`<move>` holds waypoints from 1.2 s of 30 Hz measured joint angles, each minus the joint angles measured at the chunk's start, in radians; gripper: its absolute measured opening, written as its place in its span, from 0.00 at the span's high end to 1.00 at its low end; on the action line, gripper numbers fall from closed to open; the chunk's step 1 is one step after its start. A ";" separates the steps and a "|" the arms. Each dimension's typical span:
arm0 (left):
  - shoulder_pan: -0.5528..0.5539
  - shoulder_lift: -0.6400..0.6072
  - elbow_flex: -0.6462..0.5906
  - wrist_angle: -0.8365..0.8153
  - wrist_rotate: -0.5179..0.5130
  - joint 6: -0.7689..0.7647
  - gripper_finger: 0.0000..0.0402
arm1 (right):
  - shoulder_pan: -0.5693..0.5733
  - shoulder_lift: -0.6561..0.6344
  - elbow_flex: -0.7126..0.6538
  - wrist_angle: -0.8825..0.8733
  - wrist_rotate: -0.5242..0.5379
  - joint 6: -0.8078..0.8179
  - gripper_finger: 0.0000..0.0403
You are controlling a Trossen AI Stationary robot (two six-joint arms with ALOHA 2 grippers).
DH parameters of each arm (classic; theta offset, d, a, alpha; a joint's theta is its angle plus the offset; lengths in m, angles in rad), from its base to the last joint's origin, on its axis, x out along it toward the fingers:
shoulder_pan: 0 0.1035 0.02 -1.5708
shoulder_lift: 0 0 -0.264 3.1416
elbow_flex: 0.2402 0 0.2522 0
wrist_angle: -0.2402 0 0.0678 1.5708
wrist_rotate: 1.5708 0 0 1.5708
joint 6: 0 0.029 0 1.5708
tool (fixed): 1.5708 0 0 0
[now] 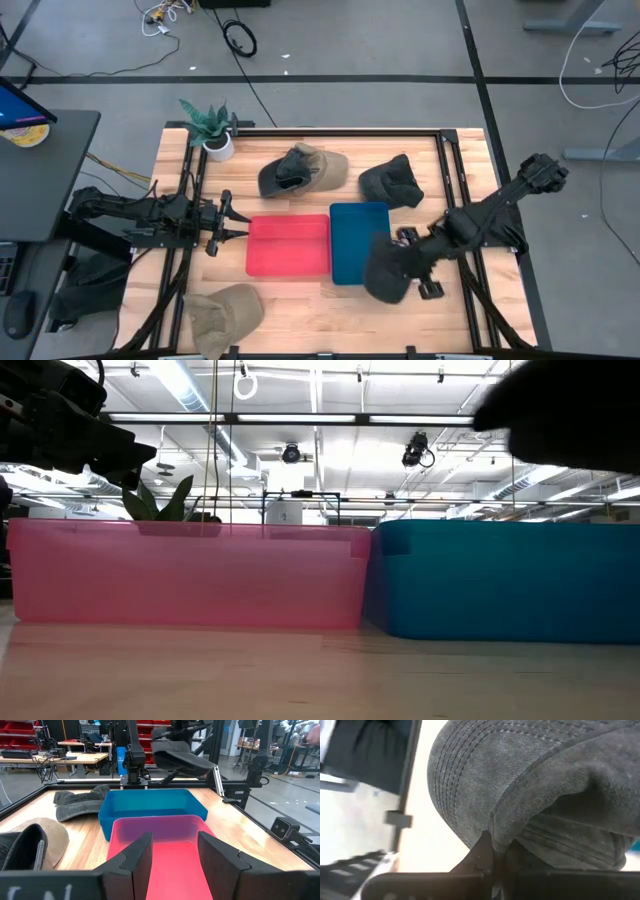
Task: Pick & Place hat
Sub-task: Put the bottom black cap into the blue bin
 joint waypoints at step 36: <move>0.000 0.000 0.000 0.000 0.000 0.000 0.60 | -0.390 0.394 0.001 0.089 -0.165 -0.711 0.98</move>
